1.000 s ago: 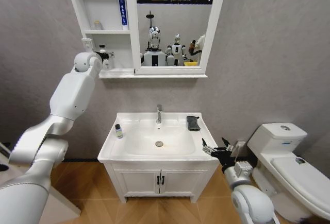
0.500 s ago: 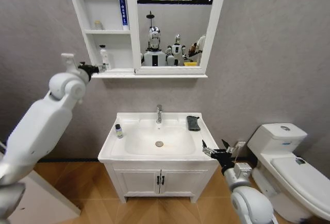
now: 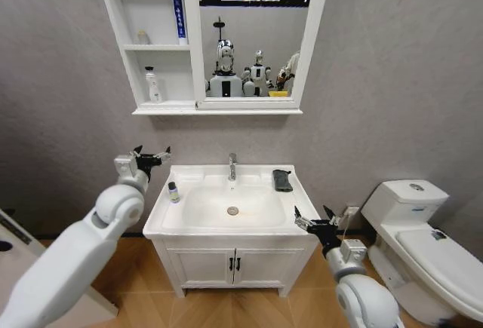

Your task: Move facial cleanser and shampoo from washbasin to cabinet, then wipe washbasin with towel.

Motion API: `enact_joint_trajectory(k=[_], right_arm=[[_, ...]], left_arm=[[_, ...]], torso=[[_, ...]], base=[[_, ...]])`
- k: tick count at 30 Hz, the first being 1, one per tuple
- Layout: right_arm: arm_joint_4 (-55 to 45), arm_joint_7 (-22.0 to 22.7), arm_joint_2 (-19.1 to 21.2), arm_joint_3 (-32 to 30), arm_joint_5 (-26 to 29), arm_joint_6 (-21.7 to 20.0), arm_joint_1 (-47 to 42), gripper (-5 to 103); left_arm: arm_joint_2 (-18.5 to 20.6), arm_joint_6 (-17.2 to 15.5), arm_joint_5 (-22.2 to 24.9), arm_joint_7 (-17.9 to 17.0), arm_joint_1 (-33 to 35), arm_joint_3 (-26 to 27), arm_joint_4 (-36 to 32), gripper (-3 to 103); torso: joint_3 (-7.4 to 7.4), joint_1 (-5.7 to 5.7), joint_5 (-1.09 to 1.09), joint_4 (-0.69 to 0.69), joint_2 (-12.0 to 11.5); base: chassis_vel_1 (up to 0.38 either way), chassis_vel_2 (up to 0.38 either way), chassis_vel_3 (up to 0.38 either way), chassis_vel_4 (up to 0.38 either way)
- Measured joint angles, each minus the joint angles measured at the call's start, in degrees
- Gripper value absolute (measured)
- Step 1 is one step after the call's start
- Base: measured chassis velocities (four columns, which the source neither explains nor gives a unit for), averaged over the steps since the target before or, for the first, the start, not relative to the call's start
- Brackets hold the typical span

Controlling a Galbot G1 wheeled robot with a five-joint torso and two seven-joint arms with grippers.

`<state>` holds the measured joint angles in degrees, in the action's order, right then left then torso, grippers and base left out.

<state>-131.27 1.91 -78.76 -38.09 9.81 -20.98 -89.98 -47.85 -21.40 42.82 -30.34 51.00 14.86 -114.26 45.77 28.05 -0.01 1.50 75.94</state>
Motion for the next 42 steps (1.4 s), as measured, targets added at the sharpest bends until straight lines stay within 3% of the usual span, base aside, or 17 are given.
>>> enact_joint_trajectory(k=[5,16,30,42], right_arm=[[0.01,-0.04,0.0,0.02,-0.14,0.05,-0.29,100],[0.38,-0.09,0.54,-0.52,0.19,0.13,-0.15,100],[0.69,-0.26,0.62,-0.46,0.18,-0.43,0.53,100],[0.32,0.12,0.77,-0.83,-0.03,-2.07,0.34,100]], left_arm=[[-5.0,3.27,-6.14,3.22,2.87,-2.1,4.84,100],[-11.59,6.62,-12.89,5.73,0.38,-4.21,16.65,100],[-14.23,7.53,-15.0,6.41,-0.69,-3.83,23.48,100],[-14.49,6.49,-14.78,7.06,-0.93,-3.79,24.97,100]], torso=[[0.0,0.0,0.0,0.0,0.0],[0.01,0.0,0.0,0.0,0.0],[0.0,0.01,0.0,0.0,-0.01],[0.0,0.0,0.0,0.0,-0.01]], base=[[0.0,0.0,0.0,0.0],[0.0,0.0,0.0,0.0],[0.0,0.0,0.0,0.0],[0.0,0.0,0.0,0.0]])
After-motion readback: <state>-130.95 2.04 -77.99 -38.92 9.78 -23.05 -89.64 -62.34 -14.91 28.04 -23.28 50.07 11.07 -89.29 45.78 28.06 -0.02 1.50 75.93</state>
